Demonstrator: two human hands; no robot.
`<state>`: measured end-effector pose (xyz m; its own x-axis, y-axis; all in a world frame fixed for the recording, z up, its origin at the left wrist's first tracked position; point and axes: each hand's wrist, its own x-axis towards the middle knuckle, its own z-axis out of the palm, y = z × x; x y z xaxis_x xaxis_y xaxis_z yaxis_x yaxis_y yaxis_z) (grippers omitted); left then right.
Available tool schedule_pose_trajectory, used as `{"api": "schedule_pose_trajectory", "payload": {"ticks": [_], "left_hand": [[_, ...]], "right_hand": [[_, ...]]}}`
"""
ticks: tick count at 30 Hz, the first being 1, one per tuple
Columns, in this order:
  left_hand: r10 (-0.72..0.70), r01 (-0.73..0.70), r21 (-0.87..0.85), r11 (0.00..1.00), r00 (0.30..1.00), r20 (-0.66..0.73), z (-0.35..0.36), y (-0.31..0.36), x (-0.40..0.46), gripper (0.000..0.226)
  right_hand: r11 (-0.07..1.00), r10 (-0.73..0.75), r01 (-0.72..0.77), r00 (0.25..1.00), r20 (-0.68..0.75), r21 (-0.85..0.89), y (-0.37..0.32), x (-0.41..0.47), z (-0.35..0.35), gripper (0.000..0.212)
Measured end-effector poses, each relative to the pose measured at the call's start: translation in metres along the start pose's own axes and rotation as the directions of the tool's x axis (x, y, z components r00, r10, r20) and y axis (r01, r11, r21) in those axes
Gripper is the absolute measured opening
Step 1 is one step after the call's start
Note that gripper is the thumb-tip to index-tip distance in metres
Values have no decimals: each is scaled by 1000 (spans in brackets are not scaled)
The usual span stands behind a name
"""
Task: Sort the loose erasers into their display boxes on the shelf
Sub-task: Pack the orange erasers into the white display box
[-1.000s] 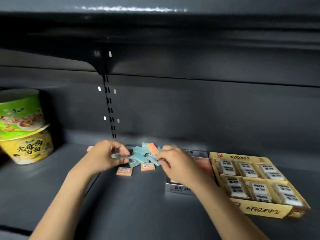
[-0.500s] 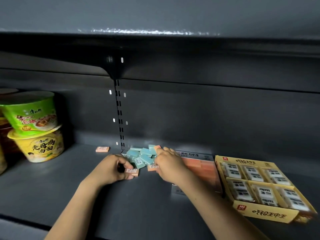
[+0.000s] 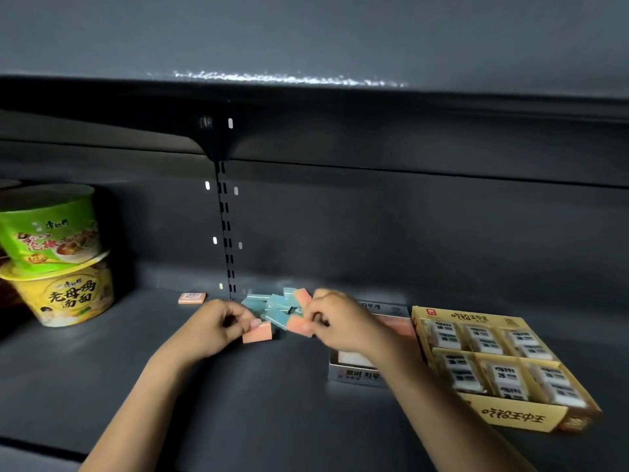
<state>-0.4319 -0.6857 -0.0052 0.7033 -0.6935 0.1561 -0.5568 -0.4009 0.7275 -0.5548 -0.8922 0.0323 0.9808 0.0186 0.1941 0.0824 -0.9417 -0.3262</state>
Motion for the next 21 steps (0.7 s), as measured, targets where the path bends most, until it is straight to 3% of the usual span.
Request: {"api": "schedule_pose_trajectory", "payload": {"ticks": [4,10,15,21], "left_hand": [[89,-90,-44,995,995,-34,5,31,17,10],[207,-206,-46,977,978,13,36,80,47,17],[185,-186,-1,983,978,97,75,94,67,9],[273,-295,192,936,953,129,90,85,70,13]], "right_hand": [[988,143,-137,986,-88,67,24,-11,-34,8],[914,404,-405,908,-108,19,63,-42,-66,8],[871,441,-463,884,-155,-167,77,-52,-70,19],[855,479,-492,870,-118,-162,86,-50,-58,15]]}}
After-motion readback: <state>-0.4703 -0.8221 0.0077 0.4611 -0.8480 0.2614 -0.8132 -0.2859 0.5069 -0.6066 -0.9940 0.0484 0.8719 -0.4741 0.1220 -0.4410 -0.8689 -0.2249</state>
